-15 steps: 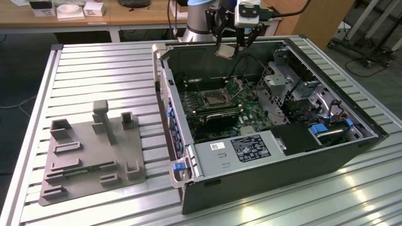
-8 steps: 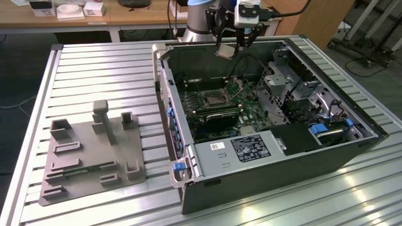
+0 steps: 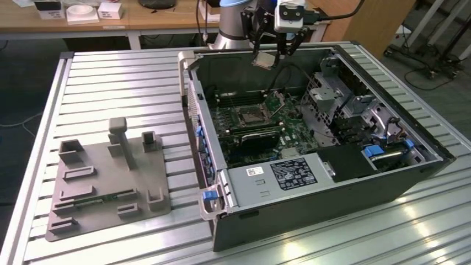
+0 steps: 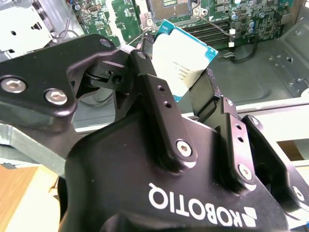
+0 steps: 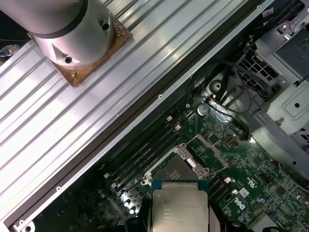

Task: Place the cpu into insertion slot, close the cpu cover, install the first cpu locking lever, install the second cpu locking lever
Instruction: 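Place the cpu into insertion slot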

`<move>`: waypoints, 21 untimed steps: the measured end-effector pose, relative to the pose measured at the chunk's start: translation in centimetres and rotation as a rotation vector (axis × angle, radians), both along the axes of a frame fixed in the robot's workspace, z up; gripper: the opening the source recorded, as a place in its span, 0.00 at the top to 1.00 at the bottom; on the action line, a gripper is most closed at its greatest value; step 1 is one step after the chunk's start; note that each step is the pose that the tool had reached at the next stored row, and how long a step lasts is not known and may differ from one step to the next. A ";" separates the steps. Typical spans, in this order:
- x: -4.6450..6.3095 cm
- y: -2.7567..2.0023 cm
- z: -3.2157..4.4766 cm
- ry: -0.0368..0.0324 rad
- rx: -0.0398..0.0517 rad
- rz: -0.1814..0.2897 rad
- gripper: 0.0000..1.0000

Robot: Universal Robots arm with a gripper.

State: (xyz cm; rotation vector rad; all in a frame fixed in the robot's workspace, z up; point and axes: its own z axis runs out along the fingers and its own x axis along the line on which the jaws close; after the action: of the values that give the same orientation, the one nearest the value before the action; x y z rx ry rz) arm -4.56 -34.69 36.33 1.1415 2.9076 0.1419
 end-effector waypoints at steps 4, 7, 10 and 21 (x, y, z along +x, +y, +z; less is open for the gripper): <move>0.0 0.00 0.00 -0.0001 0.0001 -0.003 0.46; 0.0 0.00 0.00 0.0000 0.0001 -0.003 0.46; 0.0 0.00 0.00 0.0000 0.0000 -0.005 0.46; 0.0 0.00 -0.01 0.0000 0.0000 -0.021 0.46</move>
State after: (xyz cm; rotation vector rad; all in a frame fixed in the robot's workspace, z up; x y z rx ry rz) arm -4.56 -34.69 36.32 1.1719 2.8945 0.1416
